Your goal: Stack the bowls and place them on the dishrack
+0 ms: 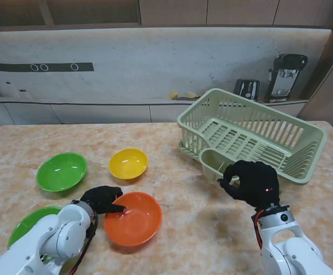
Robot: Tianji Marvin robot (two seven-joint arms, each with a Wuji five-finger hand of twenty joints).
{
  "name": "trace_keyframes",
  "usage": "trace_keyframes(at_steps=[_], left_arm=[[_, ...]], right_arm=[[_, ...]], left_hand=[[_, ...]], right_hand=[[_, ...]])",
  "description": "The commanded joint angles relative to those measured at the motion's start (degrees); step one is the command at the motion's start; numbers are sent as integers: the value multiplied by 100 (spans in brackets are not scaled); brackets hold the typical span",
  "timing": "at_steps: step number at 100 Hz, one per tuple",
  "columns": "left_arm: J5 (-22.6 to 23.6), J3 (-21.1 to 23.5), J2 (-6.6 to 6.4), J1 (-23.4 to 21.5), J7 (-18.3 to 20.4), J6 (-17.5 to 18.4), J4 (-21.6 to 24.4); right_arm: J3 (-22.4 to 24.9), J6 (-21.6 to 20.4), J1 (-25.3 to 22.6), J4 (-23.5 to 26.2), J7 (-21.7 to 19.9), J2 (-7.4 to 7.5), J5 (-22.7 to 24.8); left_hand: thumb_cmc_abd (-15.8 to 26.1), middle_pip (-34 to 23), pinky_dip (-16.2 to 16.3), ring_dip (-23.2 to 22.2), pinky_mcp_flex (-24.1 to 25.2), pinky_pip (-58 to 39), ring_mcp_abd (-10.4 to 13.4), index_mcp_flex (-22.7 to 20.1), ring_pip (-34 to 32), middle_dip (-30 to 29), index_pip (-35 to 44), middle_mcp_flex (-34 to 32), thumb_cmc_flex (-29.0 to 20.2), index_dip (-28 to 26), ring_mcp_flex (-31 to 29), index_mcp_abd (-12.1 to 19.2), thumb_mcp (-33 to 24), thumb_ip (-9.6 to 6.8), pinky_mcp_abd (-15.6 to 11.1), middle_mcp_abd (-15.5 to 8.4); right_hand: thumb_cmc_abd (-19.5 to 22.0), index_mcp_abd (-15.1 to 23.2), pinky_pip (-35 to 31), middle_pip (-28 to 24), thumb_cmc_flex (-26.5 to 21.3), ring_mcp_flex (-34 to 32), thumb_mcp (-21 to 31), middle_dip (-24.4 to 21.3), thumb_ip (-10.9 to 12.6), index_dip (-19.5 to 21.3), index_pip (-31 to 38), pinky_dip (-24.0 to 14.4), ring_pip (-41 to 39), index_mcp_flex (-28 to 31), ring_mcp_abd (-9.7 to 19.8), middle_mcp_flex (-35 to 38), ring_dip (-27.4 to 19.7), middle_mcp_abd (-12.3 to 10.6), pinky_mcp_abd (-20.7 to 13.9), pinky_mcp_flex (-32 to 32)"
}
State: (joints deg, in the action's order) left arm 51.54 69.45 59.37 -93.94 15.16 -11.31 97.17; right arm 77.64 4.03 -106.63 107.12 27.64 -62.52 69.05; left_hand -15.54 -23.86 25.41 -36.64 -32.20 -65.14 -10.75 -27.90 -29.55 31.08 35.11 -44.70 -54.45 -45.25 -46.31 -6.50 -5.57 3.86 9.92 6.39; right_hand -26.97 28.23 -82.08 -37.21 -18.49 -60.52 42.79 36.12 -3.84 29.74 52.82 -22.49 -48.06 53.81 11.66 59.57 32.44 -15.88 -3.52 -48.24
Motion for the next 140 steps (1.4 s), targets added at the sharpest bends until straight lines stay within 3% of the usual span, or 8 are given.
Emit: trace_keyframes(at_steps=[1,7,19,40,62,84,118,140], left_arm=[[-113,-39,29,36,43,-64,-24],[-187,-72,40,65,-7,-90,-53],[-231,-122,62,105,-143,-89,-105],[-366,-135,123,104,-460,-102,-91],[-646,-32,220,-54,-863,-140,146],[-948,105,235,-290,-749,-218,620],[-1728,43,344,-483,-1034,-166,1036],[-2205,-283,391,-244,-1076,-89,879]], right_arm=[[-5,-17,-66,33,-84,-24,12],[-2,-19,-70,35,-76,-24,13],[4,-20,-74,36,-67,-25,14],[12,-10,-87,52,-80,-26,13],[27,-3,-104,64,-68,-29,11],[50,13,-128,73,-31,-34,11],[51,25,-128,66,-4,-37,9],[81,22,-158,76,25,-39,15]], left_hand=[[-215,-209,7,-171,-179,-285,62,185,-190,376,360,-259,-454,-381,-266,200,-366,4,-171,-156],[-411,49,-18,-254,-285,-437,108,259,-304,1187,665,-552,-777,-416,-387,298,-773,110,-205,-219],[-471,635,-38,-299,-426,-594,213,330,-423,1760,1077,-1032,-1069,-347,-555,453,-1561,241,-285,-379],[-272,84,-179,-663,-1075,-1018,366,303,-988,2257,1474,-1054,-1290,-468,-935,647,-2393,300,-504,-566],[49,-682,-492,-1490,-1724,-1594,519,186,-1650,2839,1799,-782,-1837,-910,-1318,811,-2111,339,-856,-581],[193,-943,-586,-1985,-2160,-1811,667,-71,-1833,3133,1997,-742,-1951,-1204,-1579,958,-2134,264,-1045,-475],[225,-985,-625,-2293,-2431,-1806,721,-229,-1777,3197,2020,-739,-1951,-1304,-1738,905,-2272,255,-1159,-369],[213,-955,-649,-2342,-2395,-1751,675,-235,-1676,3170,1968,-716,-1951,-1281,-1731,860,-2287,265,-1085,-318]], right_hand=[[161,78,23,14,95,81,-22,-69,100,-45,42,25,38,-30,-7,36,-92,16,54,46],[158,85,24,14,94,81,-21,-69,100,-47,38,24,40,-37,-2,37,-93,12,54,46],[166,82,24,16,96,82,-19,-70,102,-46,39,23,41,-31,-5,36,-93,16,53,46],[170,85,25,15,95,83,-18,-70,102,-44,41,21,42,-28,-6,42,-92,0,53,47],[161,75,28,15,96,80,-20,-71,102,-46,41,20,41,-26,-6,39,-92,12,51,48],[159,84,29,9,95,78,-20,-69,101,-45,40,19,42,-27,-4,47,-92,17,51,48],[155,86,30,14,94,81,-19,-71,102,-49,35,17,41,-28,-17,38,-91,21,51,48],[160,79,30,14,91,78,-20,-72,101,-49,36,16,40,-29,-11,44,-90,22,51,48]])
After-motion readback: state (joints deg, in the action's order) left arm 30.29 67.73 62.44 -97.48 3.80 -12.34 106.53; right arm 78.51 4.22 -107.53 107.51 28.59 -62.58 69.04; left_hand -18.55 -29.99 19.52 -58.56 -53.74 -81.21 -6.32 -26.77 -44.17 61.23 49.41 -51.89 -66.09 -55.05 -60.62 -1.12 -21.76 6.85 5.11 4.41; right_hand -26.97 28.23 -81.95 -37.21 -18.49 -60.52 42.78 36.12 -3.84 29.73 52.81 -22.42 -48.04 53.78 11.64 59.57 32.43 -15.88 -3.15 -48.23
